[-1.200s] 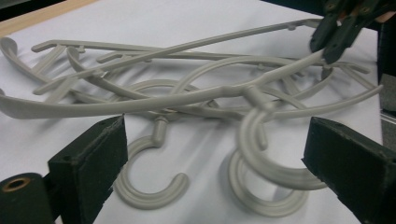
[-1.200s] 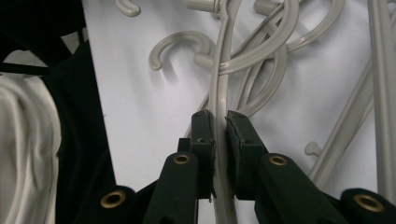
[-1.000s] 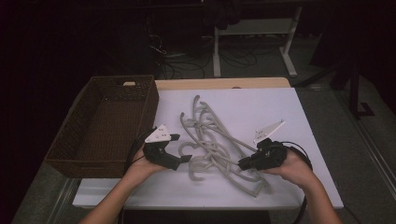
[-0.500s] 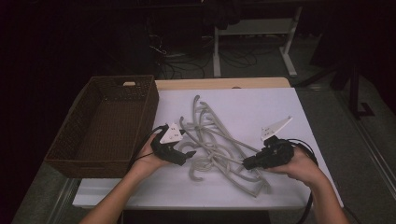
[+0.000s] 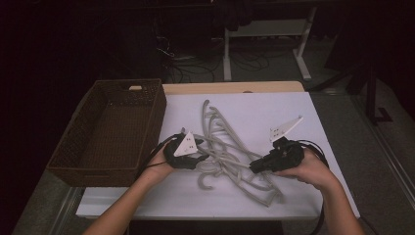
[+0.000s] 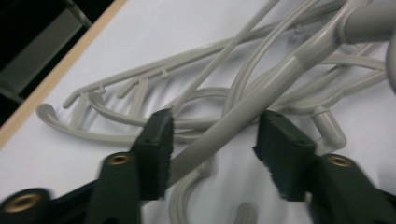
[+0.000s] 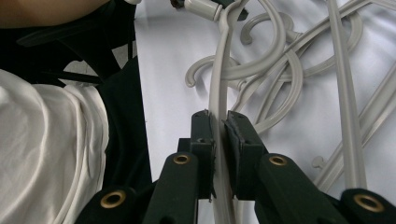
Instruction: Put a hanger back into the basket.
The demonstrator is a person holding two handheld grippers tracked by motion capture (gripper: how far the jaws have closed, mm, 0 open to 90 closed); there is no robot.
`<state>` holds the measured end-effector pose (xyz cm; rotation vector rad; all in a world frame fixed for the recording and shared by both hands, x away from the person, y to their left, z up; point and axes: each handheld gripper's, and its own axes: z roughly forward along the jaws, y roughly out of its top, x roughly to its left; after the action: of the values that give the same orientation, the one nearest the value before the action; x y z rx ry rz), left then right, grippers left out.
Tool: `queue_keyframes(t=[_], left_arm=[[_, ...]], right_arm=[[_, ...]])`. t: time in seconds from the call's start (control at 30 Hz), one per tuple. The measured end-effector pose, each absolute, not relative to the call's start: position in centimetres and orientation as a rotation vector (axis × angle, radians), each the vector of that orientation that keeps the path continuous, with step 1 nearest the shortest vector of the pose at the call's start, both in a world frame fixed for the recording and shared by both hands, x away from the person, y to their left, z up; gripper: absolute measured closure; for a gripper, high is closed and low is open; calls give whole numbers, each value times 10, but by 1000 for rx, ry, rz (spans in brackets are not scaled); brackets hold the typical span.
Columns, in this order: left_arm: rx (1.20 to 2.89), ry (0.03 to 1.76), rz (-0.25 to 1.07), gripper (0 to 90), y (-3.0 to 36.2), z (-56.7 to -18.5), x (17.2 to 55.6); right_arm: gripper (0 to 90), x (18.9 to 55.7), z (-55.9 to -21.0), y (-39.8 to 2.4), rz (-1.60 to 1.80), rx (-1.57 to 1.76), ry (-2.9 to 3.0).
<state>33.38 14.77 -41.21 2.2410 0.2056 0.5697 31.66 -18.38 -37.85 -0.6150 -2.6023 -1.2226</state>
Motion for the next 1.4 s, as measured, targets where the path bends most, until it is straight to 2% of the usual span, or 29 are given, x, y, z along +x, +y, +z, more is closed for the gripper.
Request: queue_keyframes(t=[0.03,0.33,0.6,0.87,0.93,1.03,1.4], left_arm=[[2239,198,578,526,148,-412,334],[2241,126,700,612,148,-410,329],[2253,77,724,666,147,-410,326],[2271,1,718,764,139,-410,320],[2273,0,715,801,138,-409,319],[2264,6,695,806,138,-408,320],[2272,70,664,810,131,-398,322]], right_arm=[[810,317,-379,-184,-1228,-614,-2600],[803,326,-375,-185,-1248,-613,-2593],[770,334,-370,-190,-1326,-717,-2611],[648,346,-361,-197,-1488,-838,-2595],[574,347,-356,-198,-1551,-873,-2604],[498,347,-348,-202,-1628,-920,-2609],[363,339,-342,-227,-1771,-1119,-2581]])
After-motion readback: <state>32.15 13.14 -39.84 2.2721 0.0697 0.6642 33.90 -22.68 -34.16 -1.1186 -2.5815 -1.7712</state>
